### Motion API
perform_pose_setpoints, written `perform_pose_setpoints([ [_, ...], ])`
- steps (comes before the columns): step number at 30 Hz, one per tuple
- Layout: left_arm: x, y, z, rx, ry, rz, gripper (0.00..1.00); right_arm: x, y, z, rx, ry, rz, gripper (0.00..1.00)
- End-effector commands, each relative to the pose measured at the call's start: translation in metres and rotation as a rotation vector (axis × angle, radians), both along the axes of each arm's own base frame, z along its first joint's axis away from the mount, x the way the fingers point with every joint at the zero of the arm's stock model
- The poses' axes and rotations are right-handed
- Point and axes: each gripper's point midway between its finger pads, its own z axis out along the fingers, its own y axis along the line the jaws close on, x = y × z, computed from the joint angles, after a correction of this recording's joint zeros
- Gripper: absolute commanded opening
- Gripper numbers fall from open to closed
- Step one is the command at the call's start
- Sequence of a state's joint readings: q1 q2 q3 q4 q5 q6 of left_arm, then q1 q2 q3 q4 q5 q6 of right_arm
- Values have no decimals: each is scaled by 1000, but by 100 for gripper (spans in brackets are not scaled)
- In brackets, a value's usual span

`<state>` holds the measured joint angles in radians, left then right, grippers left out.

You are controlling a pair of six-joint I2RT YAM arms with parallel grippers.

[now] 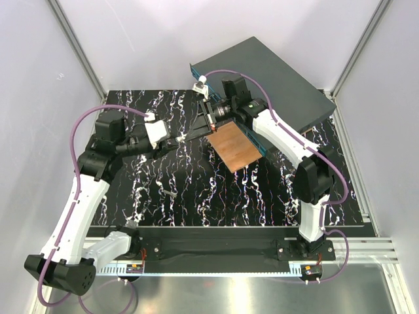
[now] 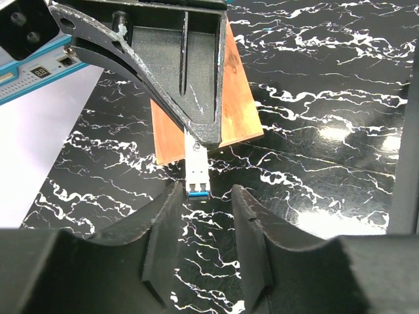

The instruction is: Insert the plug into the switch port

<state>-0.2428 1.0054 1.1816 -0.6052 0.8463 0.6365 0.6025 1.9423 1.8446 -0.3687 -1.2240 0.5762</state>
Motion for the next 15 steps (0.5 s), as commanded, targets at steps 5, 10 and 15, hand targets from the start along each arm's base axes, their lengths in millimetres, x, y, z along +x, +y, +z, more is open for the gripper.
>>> perform_pose_setpoints([
  [5, 11, -3, 10, -21, -65, 0, 33, -13, -6, 33, 73, -17, 36, 0],
  [10, 15, -3, 9, -21, -61, 4, 32, -15, -7, 35, 76, -13, 41, 0],
  [15, 18, -3, 7, -18, -58, 13, 33, -14, -6, 36, 78, -9, 40, 0],
])
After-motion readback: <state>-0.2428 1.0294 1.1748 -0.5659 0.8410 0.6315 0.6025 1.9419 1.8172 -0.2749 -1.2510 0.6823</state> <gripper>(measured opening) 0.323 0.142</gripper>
